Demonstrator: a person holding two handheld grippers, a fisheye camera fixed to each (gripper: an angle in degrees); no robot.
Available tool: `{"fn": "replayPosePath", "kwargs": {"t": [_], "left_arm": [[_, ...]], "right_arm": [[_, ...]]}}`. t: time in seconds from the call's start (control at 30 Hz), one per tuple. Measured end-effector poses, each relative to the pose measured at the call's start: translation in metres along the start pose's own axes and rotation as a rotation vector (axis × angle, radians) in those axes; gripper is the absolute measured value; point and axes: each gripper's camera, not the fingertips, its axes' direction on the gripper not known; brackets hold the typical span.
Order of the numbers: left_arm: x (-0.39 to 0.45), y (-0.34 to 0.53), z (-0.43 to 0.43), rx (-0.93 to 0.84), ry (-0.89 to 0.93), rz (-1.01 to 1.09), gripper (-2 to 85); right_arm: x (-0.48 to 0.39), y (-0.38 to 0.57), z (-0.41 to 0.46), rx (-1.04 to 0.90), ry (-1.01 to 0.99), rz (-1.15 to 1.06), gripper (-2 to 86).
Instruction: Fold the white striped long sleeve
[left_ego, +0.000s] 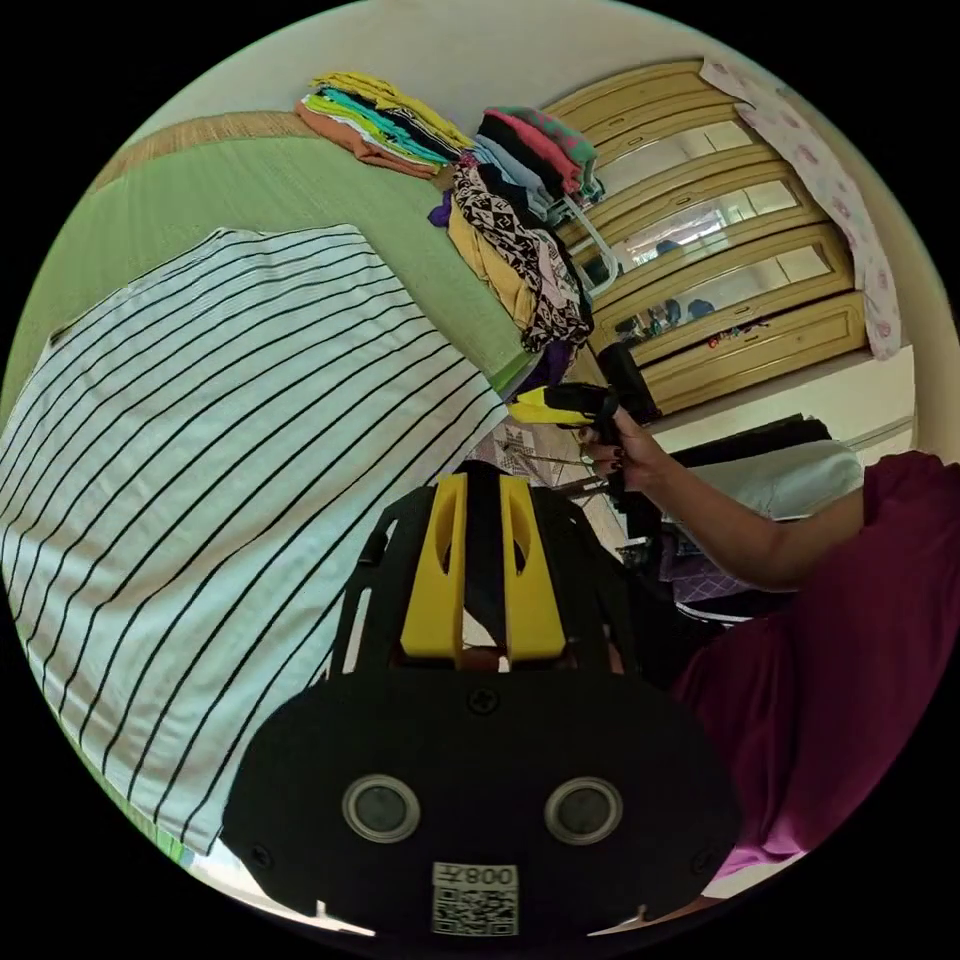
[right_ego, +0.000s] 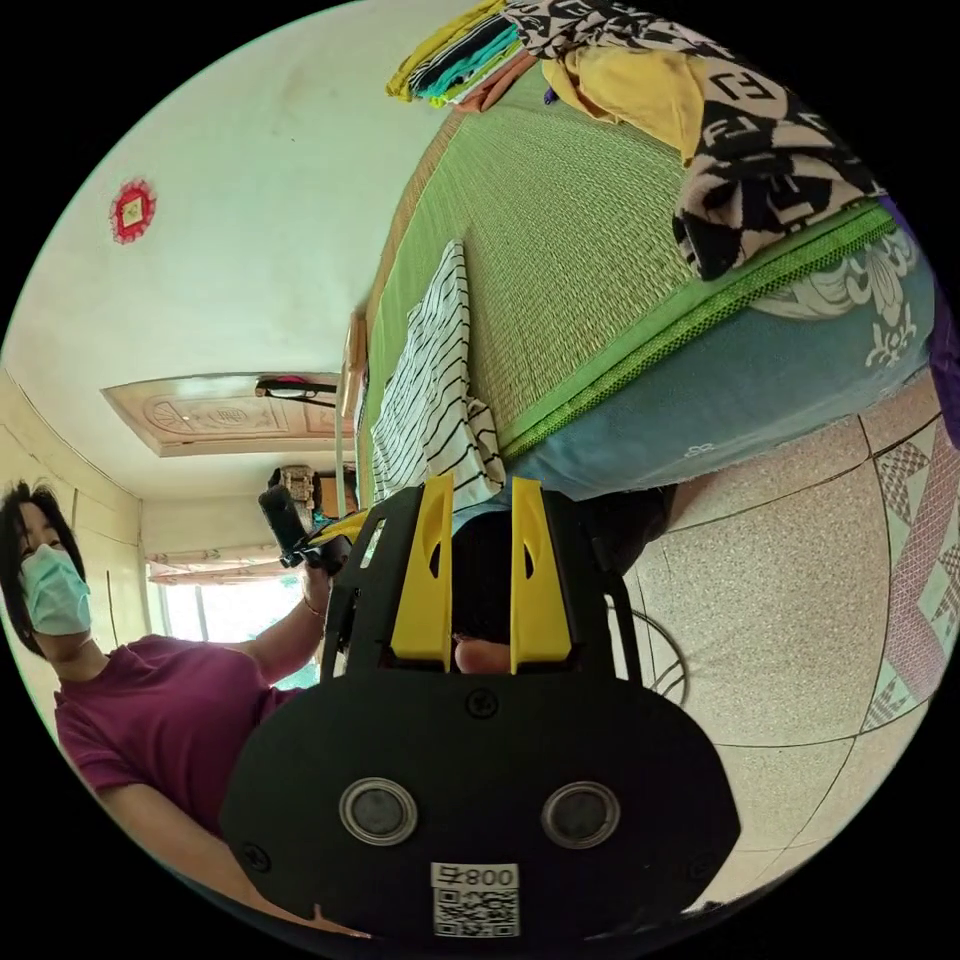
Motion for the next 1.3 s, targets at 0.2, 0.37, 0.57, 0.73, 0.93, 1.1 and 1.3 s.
{"fn": "replayPosePath", "kwargs": {"t": [0.2, 0.37, 0.57, 0.73, 0.93, 1.1, 1.3], "left_arm": [[0.035, -0.05, 0.07, -0.107, -0.091, 0.149, 7.6], [0.055, -0.078, 0.121, -0.131, -0.173, 0.202, 7.9], [0.065, -0.097, 0.164, -0.175, -0.276, 0.207, 7.2], [0.068, -0.107, 0.184, -0.19, -0.291, 0.196, 5.3], [0.065, -0.112, 0.194, -0.158, -0.265, 0.161, 2.0], [0.061, -0.11, 0.19, -0.084, -0.215, 0.111, 1.4], [0.057, -0.105, 0.188, -0.037, -0.167, 0.067, 1.1]], "right_arm": [[0.018, -0.004, -0.015, -0.001, -0.137, -0.006, 8.1], [0.024, -0.004, -0.031, 0.004, -0.217, -0.022, 7.0], [0.028, -0.006, -0.042, -0.004, -0.246, -0.034, 7.0], [0.035, -0.008, -0.047, -0.015, -0.265, -0.039, 6.9], [0.04, -0.008, -0.052, -0.008, -0.272, -0.044, 6.2], [0.036, -0.018, -0.057, 0.019, -0.203, -0.049, 7.7], [0.008, -0.073, -0.035, -0.013, -0.087, -0.106, 10.4]]}}
